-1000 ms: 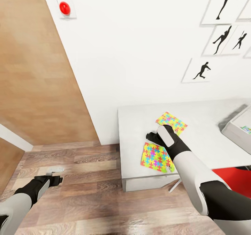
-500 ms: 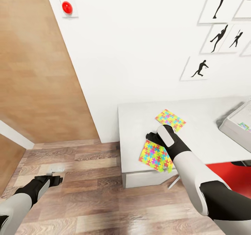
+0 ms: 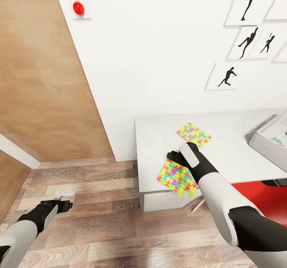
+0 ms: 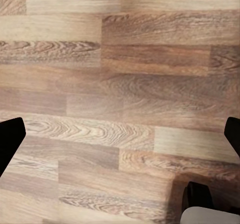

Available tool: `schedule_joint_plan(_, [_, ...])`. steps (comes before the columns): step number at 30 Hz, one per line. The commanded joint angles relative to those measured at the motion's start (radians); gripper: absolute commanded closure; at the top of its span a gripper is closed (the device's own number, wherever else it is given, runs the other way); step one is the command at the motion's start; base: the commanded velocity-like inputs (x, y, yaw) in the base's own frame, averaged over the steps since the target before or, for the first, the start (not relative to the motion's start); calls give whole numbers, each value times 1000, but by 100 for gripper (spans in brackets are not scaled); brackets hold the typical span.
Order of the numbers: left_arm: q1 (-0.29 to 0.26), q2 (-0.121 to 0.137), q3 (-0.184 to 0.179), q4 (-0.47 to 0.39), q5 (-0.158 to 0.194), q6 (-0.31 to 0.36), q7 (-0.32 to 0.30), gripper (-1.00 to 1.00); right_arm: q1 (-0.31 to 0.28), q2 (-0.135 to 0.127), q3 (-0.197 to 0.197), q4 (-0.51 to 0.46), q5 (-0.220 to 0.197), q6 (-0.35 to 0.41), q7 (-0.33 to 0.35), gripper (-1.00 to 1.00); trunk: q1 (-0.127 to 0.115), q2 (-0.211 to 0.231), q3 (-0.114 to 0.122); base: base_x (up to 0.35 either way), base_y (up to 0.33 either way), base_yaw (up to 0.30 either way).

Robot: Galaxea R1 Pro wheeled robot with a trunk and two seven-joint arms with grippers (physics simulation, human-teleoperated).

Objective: Put all the toys in the child's room - the three board games (two on the bed and one on the table), the two jigsaw puzzles on the table, and the tennis ball on the table - inside the toy box on the table in the child's room.

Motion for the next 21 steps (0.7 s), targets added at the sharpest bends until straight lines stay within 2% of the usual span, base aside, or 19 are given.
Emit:
schedule_joint_plan(1, [0,-1,7,-2,-1,6,0,-100,0,-1,3,53,-18,2,-11,-100,1,-1,-2,-2,0,0])
schedule_joint_plan(21, [0,-1,7,-2,-1,6,0,-100,0,-1,3,53,-18,2,-11,-100,1,-1,-2,-35,0,0])
